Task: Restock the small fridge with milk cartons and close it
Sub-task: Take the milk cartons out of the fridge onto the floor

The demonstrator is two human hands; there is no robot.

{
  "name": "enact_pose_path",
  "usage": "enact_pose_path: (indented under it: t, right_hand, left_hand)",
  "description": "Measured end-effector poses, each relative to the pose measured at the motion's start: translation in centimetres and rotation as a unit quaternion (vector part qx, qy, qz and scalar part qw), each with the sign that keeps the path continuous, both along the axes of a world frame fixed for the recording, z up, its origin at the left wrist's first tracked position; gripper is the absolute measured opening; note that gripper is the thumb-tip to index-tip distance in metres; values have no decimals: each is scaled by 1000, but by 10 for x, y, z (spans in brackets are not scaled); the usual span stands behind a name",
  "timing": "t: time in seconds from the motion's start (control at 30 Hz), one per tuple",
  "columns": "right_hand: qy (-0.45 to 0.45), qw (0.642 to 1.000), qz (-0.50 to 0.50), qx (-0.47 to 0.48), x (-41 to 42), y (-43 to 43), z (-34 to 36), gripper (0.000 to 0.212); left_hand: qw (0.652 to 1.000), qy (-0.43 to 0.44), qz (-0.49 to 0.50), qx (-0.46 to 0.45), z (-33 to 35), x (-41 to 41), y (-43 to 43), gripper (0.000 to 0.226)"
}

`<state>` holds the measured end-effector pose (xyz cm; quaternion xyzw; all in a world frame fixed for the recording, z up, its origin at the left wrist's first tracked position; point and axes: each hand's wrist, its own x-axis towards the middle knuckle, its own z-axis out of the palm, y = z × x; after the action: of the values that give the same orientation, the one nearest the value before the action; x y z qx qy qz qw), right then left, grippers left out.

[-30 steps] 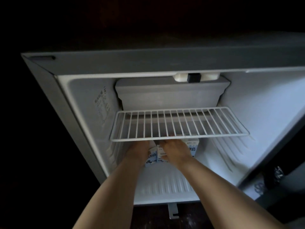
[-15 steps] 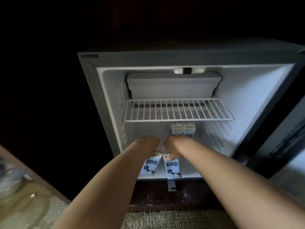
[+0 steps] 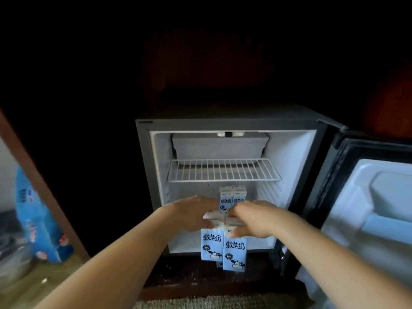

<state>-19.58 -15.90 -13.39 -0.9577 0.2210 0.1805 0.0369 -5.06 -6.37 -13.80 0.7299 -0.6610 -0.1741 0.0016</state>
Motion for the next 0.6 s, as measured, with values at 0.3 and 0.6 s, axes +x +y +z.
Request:
enact_pose_path:
  t: [0.3, 0.6]
  right_hand:
    - [-201, 976, -8, -84, -83, 23, 60, 49]
    - [-330, 927, -79, -159, -182, 32, 109, 38]
  left_hand:
    - [988, 35, -32, -148, 72, -48, 19, 30]
    - [952, 37, -82, -291, 107, -135, 14, 32]
